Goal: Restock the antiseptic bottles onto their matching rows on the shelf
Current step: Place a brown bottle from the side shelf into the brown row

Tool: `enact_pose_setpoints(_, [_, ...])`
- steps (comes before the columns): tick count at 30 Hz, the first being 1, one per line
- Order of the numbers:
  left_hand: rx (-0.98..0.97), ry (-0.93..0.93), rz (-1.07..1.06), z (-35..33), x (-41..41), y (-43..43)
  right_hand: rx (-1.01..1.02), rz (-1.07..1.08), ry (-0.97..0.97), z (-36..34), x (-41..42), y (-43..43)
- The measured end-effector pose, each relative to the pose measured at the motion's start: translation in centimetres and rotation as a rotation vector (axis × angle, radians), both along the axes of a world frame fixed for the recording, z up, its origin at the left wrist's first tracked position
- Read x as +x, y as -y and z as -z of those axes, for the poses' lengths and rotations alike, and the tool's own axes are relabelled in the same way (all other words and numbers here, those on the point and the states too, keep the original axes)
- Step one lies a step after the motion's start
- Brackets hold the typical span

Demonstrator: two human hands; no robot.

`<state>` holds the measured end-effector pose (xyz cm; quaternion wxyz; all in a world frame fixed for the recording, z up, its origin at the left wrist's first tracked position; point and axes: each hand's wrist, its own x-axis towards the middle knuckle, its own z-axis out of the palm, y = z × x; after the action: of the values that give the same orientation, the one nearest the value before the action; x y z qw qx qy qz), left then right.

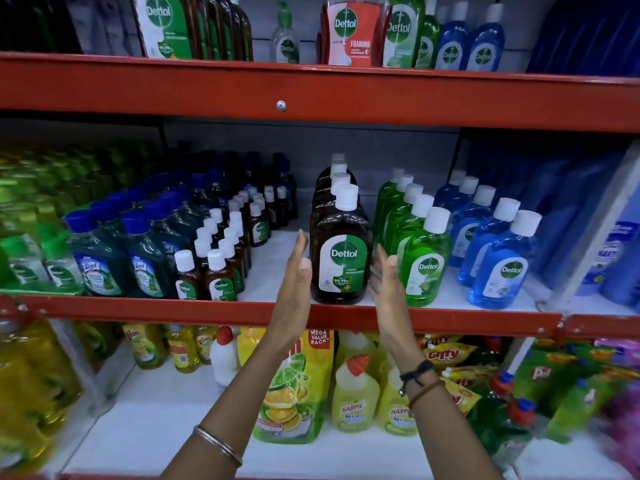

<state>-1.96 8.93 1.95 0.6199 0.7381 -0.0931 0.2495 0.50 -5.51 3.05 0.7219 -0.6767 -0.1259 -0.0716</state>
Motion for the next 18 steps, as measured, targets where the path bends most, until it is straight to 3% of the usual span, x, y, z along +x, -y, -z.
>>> enact_pose_setpoints(6, [-0.055, -0.066, 0.006, -0.43, 0.02, -0.2, 0.074, -0.133, -0.031, -0.68, -0.22, 0.42])
enact_pose_setpoints(18, [-0.056, -0.089, 0.014, -0.63, -0.02, -0.31, 0.081, -0.126, -0.001, -0.5, -0.32, 0.36])
